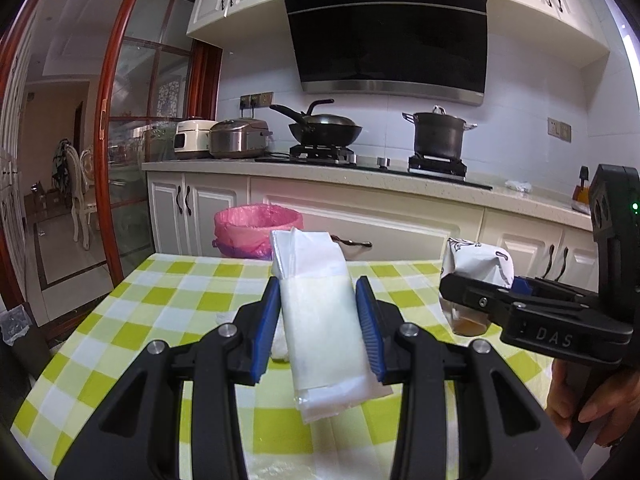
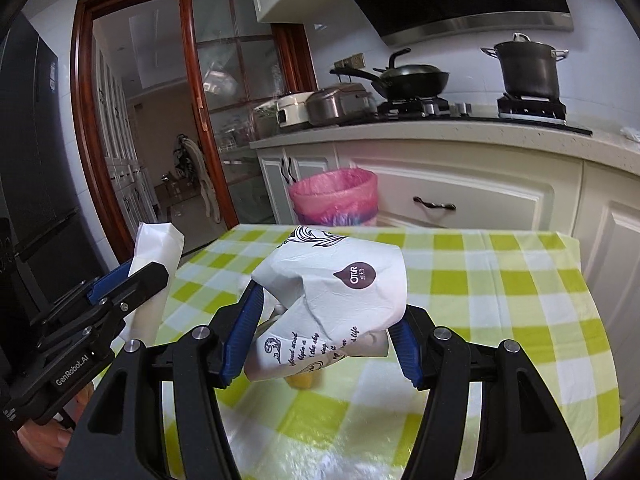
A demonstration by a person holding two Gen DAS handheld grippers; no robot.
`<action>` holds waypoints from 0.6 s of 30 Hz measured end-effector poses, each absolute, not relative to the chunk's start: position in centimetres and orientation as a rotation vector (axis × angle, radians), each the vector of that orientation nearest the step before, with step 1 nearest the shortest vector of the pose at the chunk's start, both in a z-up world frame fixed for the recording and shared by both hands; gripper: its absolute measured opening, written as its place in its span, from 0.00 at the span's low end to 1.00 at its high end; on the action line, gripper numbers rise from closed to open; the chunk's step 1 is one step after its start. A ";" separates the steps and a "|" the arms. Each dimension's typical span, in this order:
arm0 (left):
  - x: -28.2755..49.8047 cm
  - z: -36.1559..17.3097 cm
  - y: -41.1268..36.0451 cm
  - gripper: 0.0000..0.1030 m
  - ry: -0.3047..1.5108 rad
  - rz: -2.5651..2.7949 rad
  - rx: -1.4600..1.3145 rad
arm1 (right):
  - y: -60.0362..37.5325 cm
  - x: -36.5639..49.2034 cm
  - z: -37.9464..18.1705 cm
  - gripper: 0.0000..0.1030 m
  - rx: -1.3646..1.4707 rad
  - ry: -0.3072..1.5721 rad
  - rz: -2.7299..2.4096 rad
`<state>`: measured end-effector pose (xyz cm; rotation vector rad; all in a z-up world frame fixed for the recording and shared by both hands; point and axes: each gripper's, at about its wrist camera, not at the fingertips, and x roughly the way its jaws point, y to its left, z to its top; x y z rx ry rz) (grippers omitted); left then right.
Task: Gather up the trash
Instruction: 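Carry the paper towel and printed paper bag with both tools to the pink bin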
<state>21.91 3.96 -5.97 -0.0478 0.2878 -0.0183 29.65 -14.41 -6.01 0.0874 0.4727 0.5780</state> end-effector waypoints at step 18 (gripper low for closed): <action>31.1 -2.4 8.7 0.37 0.241 0.019 -0.050 | -8.8 38.8 -1.8 0.56 0.051 0.394 0.647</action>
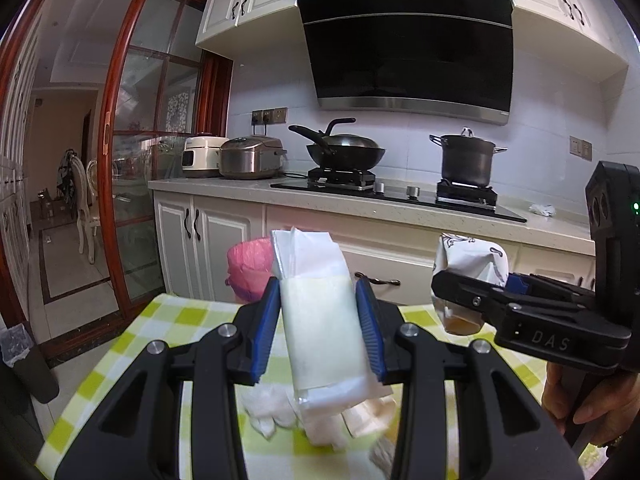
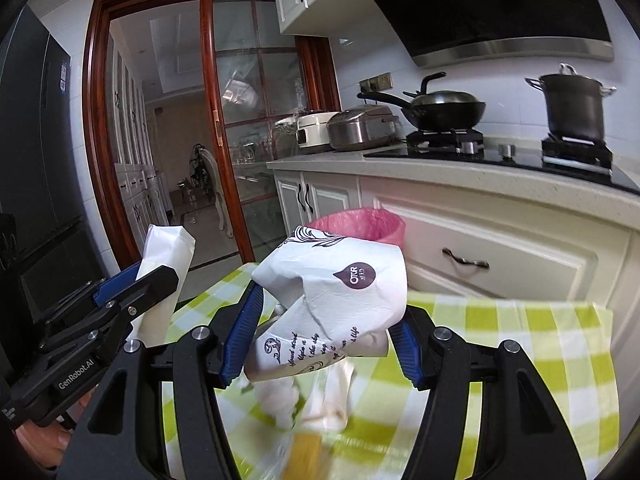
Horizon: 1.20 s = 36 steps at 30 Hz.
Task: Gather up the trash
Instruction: 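Carry the paper towel and printed paper bag with both tools to the pink bin, then open both tools over the pink bin, dropping the towel and paper bag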
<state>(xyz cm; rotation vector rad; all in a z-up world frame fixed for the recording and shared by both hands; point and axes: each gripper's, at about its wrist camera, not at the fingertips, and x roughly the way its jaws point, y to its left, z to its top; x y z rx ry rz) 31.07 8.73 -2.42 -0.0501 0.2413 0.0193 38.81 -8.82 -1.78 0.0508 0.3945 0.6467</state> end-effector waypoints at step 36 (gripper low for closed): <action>74.3 -10.5 24.9 0.41 0.509 -0.017 -0.107 | 5.8 79.2 -9.6 0.60 0.042 0.592 0.739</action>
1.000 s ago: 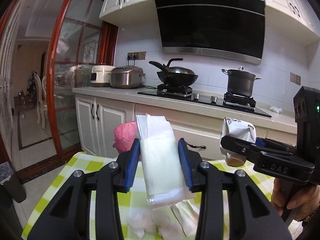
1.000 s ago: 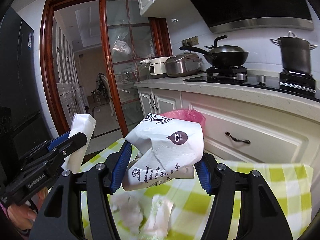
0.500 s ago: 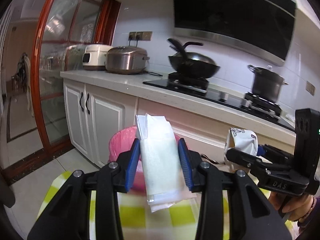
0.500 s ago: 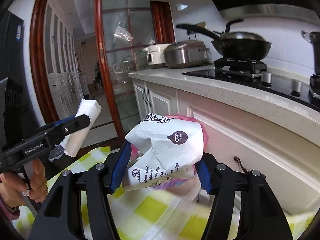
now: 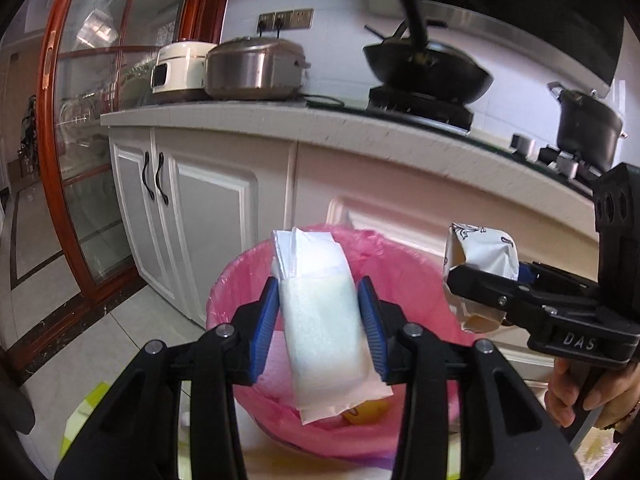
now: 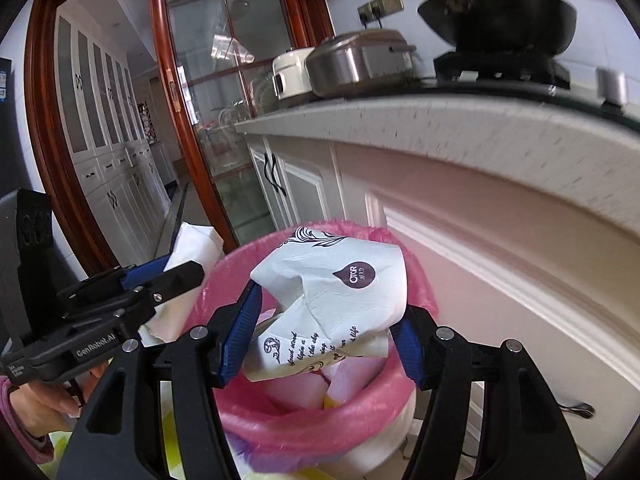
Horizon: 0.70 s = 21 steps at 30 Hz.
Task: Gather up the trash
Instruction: 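Open both tools over the pink bin, dropping the towel and paper bag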
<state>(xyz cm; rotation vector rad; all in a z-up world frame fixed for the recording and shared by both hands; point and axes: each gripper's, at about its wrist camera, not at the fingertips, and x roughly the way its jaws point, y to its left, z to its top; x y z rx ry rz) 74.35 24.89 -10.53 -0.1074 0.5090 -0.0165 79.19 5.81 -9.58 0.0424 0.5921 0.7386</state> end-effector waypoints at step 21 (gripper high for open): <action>58.2 -2.9 22.8 0.95 0.374 0.098 -0.139 | -1.3 66.4 -1.3 0.79 0.084 0.519 0.746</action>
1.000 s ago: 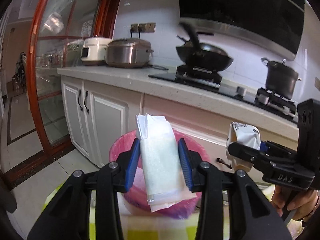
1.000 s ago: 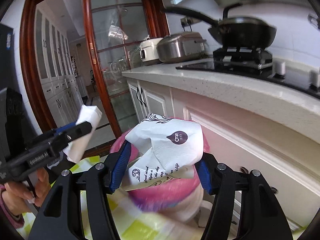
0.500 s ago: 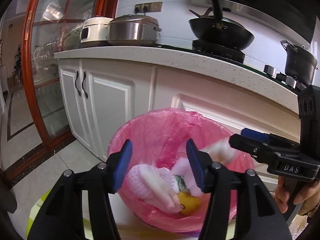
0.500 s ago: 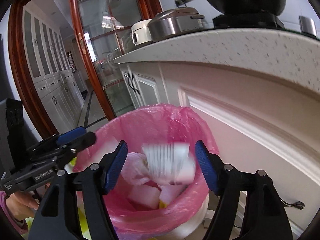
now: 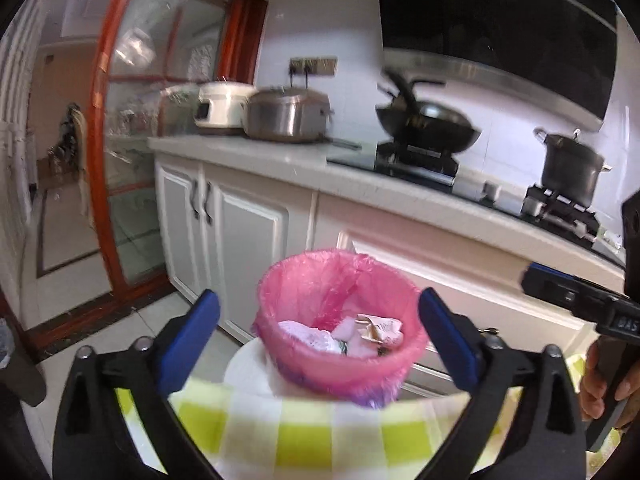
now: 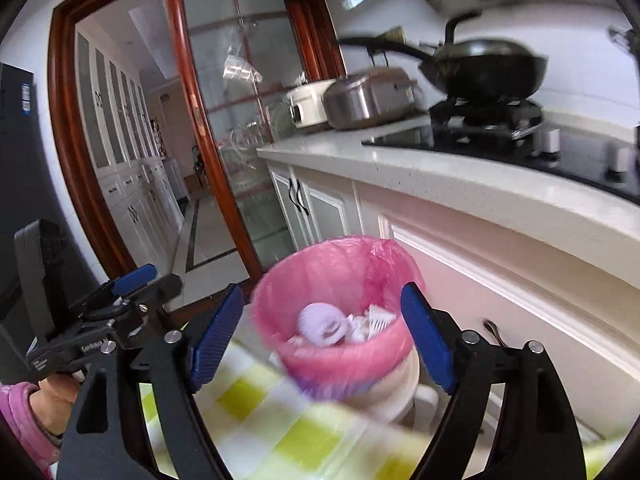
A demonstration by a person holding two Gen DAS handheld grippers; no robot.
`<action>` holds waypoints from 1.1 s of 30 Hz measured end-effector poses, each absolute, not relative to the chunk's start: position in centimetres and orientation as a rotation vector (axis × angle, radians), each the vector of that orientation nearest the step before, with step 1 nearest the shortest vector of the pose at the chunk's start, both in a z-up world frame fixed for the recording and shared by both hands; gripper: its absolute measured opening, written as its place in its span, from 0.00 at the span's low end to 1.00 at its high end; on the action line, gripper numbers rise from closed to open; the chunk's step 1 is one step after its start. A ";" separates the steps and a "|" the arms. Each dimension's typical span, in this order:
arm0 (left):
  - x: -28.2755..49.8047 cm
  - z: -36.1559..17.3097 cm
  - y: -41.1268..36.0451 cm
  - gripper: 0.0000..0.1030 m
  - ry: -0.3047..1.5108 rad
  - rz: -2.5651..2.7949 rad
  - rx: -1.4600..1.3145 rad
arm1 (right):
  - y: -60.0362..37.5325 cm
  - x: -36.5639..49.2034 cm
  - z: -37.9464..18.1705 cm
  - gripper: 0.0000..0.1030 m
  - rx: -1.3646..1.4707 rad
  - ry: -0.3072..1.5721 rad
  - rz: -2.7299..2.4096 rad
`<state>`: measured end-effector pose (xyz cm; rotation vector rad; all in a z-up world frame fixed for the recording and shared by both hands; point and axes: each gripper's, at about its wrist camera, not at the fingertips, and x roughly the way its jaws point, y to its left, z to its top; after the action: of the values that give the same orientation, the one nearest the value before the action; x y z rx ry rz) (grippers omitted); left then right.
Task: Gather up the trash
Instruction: 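Open both tools over the pink bin, dropping the towel and paper bag, then move both tools back over the table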
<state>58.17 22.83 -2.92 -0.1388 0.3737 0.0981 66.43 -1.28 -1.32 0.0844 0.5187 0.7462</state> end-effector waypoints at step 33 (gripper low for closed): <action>19.9 -5.9 10.4 0.96 0.316 0.112 -0.085 | -12.1 30.3 -8.3 0.83 -0.005 0.524 0.556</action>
<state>19.92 10.39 -5.89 -0.0847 0.3157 0.1122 30.30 -12.09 -8.27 -0.0048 0.5240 0.5560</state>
